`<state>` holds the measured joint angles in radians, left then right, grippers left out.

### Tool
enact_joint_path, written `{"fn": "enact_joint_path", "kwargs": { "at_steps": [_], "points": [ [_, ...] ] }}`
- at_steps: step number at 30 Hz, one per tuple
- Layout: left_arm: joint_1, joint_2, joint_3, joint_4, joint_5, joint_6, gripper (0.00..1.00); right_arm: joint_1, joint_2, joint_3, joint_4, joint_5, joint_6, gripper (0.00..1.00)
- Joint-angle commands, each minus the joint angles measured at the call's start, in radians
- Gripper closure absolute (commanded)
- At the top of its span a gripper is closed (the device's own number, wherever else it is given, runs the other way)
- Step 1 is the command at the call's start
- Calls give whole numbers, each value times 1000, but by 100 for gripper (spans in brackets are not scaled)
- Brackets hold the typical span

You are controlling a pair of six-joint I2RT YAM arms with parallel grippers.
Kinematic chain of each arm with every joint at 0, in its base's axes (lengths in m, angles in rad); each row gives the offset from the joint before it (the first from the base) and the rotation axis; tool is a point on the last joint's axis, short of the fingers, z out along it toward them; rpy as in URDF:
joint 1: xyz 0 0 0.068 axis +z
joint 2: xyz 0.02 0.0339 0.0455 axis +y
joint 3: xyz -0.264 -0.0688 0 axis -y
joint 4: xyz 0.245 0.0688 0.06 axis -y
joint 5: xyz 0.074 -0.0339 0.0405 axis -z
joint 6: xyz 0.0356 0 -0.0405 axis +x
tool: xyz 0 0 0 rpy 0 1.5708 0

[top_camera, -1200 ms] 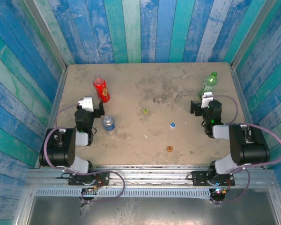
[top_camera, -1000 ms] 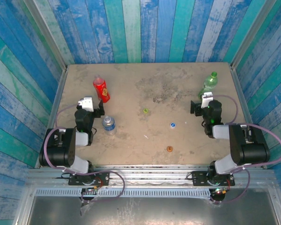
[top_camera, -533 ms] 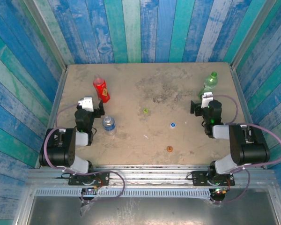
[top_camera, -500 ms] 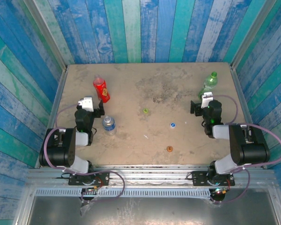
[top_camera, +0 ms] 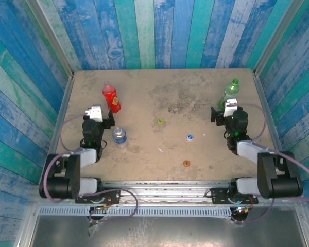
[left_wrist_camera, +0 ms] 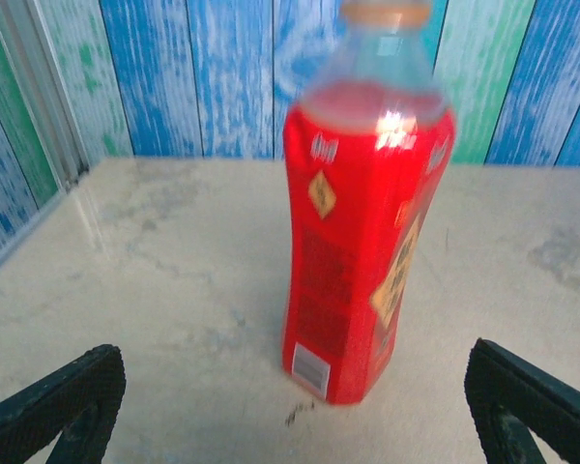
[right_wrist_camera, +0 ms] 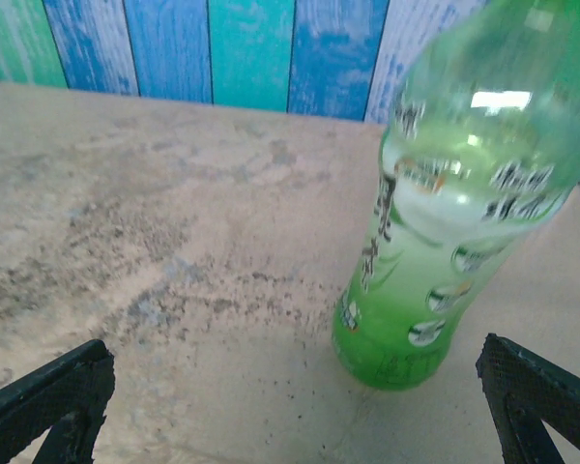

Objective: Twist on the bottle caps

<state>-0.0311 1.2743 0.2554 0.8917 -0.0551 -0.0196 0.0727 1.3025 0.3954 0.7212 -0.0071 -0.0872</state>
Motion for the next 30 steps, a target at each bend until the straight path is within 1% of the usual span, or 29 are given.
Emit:
{"fn": "enact_joint_path", "kwargs": {
  "at_steps": [1,6,8,11,14,15,16,18,21,25,30],
  "points": [
    [-14,-162,20,-131,-67,-18,6,48,-87,10,-124,19,-21,0],
    [-17,-302,70,-300,-104,-55,6,156,-198,112,-338,22,-53,0],
    [-17,-334,110,-371,-99,-75,6,216,-204,173,-421,6,-65,0],
    [-17,-376,183,-489,-65,-101,6,336,-177,265,-516,-14,-91,0],
    [-17,-425,261,-641,-31,-164,6,455,-115,343,-545,-72,-120,0],
    [-16,-446,302,-728,-11,-185,6,499,-91,372,-546,-94,-124,0],
    [-16,-467,339,-808,22,-171,6,549,-62,409,-554,-118,-124,0],
    [-17,-497,392,-936,54,-134,6,631,-1,475,-568,-170,-124,0],
    [-16,-529,469,-1122,92,-62,6,723,102,570,-572,-229,-132,0],
    [-16,-591,512,-1262,156,-28,6,815,247,695,-571,-289,-149,0],
    [-17,-656,504,-1374,169,-9,6,873,397,832,-572,-351,-149,4]
  ]
}}
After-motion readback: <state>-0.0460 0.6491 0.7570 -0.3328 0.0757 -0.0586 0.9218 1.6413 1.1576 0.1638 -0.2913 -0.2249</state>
